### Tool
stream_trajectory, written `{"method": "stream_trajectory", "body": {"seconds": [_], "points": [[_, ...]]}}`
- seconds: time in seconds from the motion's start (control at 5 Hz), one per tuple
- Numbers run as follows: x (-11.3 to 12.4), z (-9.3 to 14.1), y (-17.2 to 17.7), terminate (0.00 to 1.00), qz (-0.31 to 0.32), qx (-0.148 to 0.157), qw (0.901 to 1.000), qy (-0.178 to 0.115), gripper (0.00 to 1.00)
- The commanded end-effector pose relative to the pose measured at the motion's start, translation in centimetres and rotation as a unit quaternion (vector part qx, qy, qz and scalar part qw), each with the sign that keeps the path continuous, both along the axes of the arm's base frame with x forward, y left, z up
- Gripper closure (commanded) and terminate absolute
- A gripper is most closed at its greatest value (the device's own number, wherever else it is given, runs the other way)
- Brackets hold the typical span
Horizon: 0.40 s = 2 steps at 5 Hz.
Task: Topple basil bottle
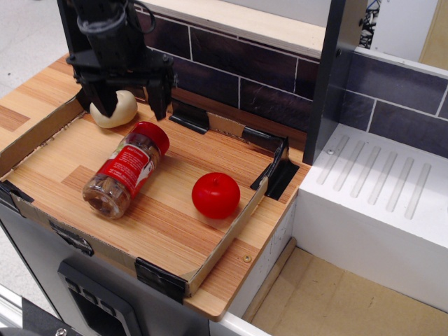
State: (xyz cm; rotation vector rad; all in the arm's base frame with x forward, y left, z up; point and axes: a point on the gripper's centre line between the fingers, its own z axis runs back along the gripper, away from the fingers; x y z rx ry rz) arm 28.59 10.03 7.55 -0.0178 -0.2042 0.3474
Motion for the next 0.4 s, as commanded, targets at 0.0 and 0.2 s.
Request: {"method": "stream_trajectory", "body": {"seconds": [0.0,0.2], "points": [[1.18,3.92,0.31,0.00,0.001,0.013,0.9996,-0.024,0.00],[1.18,3.92,0.31,1.00,0.001,0.013,0.9996,-0.024,0.00]]}}
